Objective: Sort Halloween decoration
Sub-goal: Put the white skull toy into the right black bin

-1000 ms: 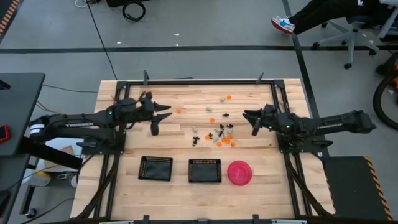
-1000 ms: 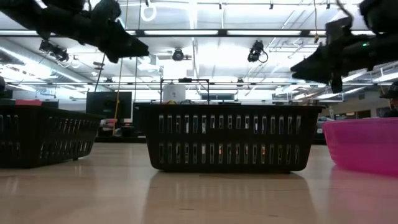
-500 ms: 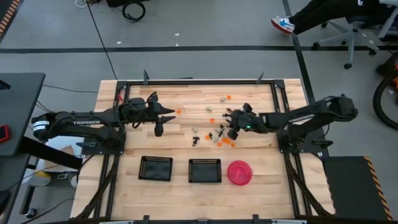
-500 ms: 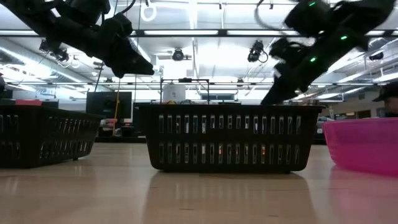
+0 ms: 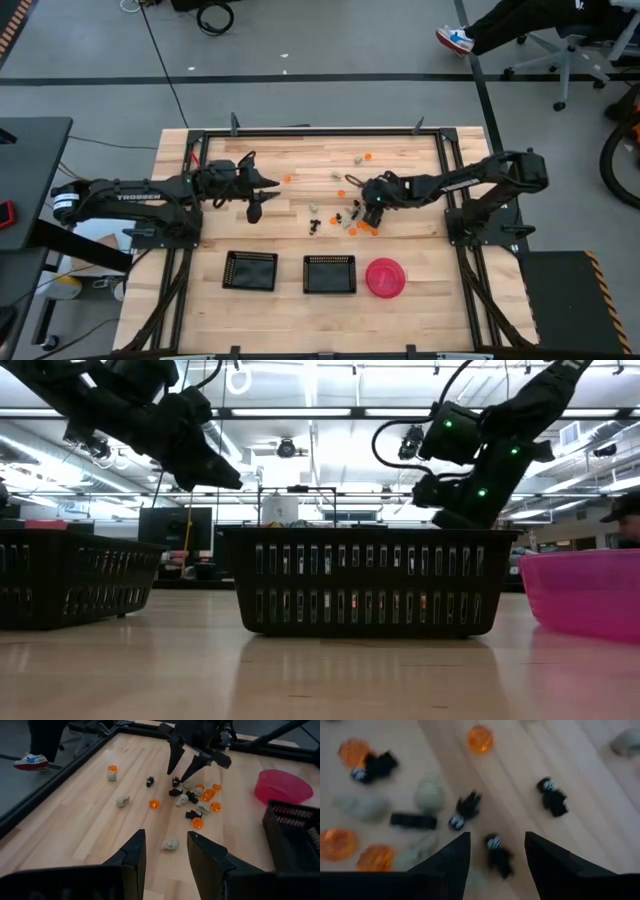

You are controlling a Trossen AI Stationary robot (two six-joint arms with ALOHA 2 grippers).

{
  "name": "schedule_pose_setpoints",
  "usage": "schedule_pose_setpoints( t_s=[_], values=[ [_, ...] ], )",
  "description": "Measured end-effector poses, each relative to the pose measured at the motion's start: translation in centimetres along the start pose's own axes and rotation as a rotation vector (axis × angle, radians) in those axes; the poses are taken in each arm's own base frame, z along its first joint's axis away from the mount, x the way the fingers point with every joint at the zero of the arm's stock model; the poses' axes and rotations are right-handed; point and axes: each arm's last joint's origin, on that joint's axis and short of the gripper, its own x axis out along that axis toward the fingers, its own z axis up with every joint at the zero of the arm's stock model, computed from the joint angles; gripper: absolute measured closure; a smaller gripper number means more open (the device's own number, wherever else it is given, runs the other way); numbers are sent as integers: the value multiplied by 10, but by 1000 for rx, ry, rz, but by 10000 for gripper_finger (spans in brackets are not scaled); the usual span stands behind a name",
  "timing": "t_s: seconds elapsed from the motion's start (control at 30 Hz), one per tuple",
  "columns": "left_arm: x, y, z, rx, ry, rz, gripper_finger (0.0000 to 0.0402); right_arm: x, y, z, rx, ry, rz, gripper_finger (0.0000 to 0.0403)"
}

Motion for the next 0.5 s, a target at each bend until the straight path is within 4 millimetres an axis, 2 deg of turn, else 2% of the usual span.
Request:
schedule_pose_setpoints(
  t_s=[0.17,0.5],
  values=[
    [0,-2,1,5,-12,-8,285,-5,12,-3,-20,-18,9,212],
    [0,-2,1,4,-12,-7,285,-7,18,-11,-5,3,-29,186]
  ],
)
